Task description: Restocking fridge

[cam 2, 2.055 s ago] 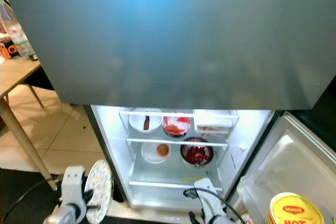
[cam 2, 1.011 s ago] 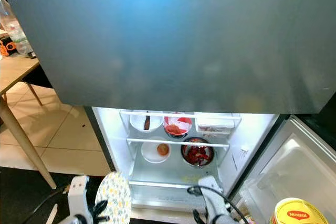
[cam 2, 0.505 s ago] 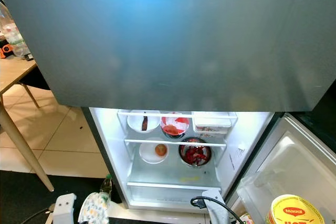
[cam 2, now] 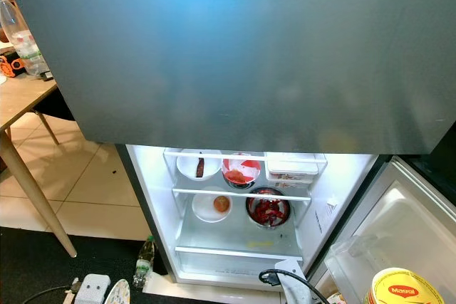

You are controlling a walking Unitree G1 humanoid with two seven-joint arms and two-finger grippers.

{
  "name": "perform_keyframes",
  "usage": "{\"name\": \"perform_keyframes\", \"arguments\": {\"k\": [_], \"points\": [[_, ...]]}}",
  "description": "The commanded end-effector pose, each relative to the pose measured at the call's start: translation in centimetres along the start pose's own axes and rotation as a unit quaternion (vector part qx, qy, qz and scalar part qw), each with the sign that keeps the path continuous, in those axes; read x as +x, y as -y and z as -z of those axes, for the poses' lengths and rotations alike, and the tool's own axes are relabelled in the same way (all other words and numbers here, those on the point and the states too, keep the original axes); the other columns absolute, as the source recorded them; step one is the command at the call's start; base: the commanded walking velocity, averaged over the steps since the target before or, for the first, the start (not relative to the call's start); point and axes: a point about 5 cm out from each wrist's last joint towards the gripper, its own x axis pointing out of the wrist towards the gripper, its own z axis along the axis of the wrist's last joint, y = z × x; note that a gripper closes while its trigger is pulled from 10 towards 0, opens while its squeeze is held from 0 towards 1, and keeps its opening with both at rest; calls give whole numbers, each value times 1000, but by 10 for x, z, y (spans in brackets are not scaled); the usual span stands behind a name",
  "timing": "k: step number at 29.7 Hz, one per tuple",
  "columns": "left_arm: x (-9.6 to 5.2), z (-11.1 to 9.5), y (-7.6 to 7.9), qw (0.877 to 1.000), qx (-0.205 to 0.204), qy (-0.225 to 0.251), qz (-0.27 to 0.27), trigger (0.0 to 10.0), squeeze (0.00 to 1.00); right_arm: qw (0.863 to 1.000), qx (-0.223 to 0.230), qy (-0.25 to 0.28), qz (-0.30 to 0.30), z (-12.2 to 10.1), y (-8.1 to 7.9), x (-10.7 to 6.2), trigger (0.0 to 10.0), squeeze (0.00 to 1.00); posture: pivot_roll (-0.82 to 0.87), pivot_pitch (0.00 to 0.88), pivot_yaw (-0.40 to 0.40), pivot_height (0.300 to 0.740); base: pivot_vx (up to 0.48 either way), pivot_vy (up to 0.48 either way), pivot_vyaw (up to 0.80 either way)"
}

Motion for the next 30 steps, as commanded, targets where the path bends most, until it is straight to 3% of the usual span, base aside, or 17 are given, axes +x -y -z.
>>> {"name": "perform_keyframes", "arguments": {"k": [1,17,21,30], "points": [[-2,3,-10,1000,13,-9,-13,10000,0,1000,0,2,0,-1,-2,0,10000,0,-13,0,31,740,0,0,0],[-2,12,-4,998,45,-31,-16,10000,0,1000,0,1,-4,0,-5,1,10000,0,-14,0,29,740,0,0,0],[0,-2,-8,1000,22,-11,-18,10000,0,1000,-2,1,-5,-1,-5,1,10000,0,-15,0,27,740,0,0,0],[1,-21,-14,999,21,15,-21,10000,0,1000,-1,3,-5,-2,-5,1,10000,0,-15,0,29,740,0,0,0]]}}
